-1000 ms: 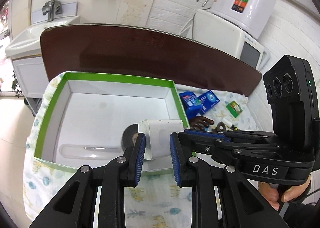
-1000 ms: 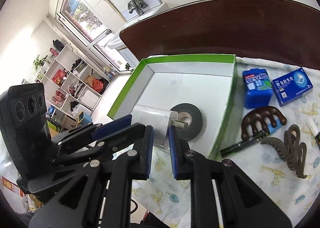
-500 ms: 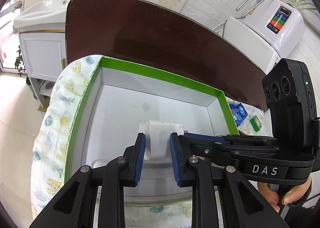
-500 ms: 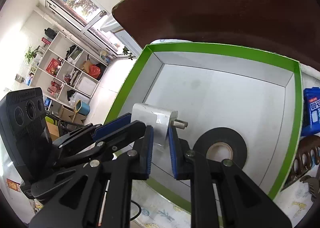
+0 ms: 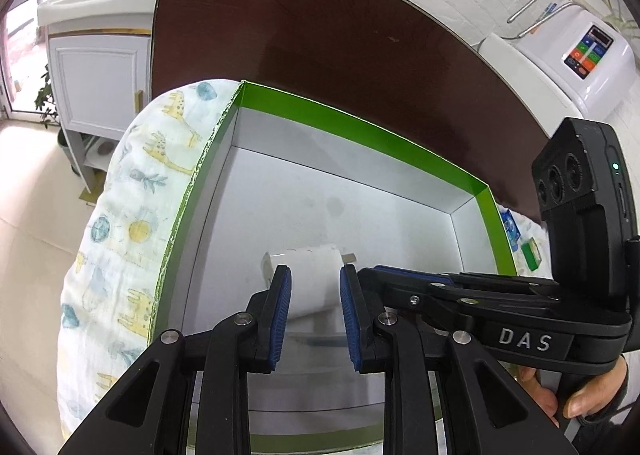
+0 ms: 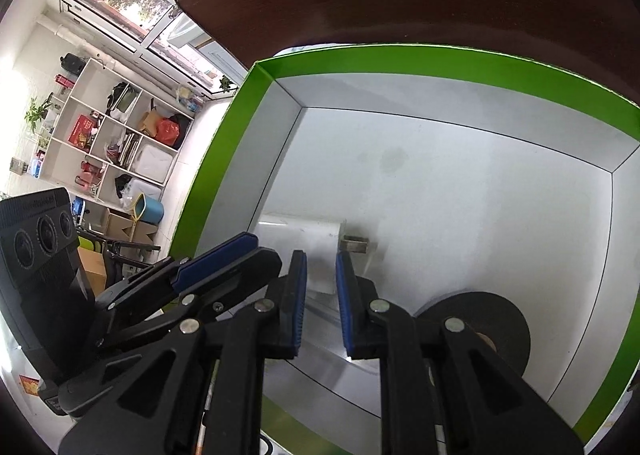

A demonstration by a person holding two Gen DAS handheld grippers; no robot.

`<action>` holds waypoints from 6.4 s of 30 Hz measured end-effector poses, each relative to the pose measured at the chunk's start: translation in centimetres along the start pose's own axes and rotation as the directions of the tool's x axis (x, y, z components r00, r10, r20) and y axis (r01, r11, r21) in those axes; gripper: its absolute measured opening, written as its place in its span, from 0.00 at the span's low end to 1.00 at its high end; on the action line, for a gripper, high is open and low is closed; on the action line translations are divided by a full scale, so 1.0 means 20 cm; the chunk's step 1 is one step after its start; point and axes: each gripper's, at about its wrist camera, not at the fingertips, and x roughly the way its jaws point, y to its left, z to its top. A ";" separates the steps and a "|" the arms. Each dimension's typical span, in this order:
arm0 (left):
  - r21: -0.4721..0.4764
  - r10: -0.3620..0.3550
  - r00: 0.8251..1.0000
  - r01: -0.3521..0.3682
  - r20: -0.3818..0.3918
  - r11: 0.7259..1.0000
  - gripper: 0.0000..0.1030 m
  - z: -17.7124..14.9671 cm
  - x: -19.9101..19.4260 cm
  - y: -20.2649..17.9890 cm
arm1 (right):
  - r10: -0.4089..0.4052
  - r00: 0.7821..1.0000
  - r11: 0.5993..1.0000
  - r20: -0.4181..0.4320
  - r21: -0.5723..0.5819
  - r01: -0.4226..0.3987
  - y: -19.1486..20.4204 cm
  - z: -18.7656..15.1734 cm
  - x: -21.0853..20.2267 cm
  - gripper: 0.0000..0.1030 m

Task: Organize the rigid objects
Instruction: 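Open the right tool to release the charger plug in the box, then move the right tool to the grey hair claw clip, then grasp the grey hair claw clip with the right tool and lift it, then carry the claw clip with the right tool over the box, then open the right tool to drop the claw clip into the box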

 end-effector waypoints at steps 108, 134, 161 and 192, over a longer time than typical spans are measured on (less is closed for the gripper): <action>0.429 -0.097 0.975 0.176 -0.199 0.886 0.52 -0.50 0.27 -1.33 | -0.220 0.952 0.970 0.213 0.150 0.190 -1.10 -0.82 -0.98 0.42; 0.250 -0.099 0.969 0.156 -0.227 0.956 0.48 -0.26 0.32 -1.30 | 0.040 0.965 0.957 0.259 0.269 -0.112 -1.17 -0.63 -0.96 0.40; 0.126 0.032 0.999 -0.035 0.027 0.991 0.48 0.11 -0.09 -0.46 | 0.112 0.976 0.993 0.185 -0.048 -0.105 -0.30 -0.09 -0.54 0.42; 0.097 0.089 0.996 -0.092 0.029 0.991 0.49 0.18 -0.04 -0.36 | 0.048 0.977 0.999 0.208 0.007 -0.050 -0.40 -0.01 -0.58 0.42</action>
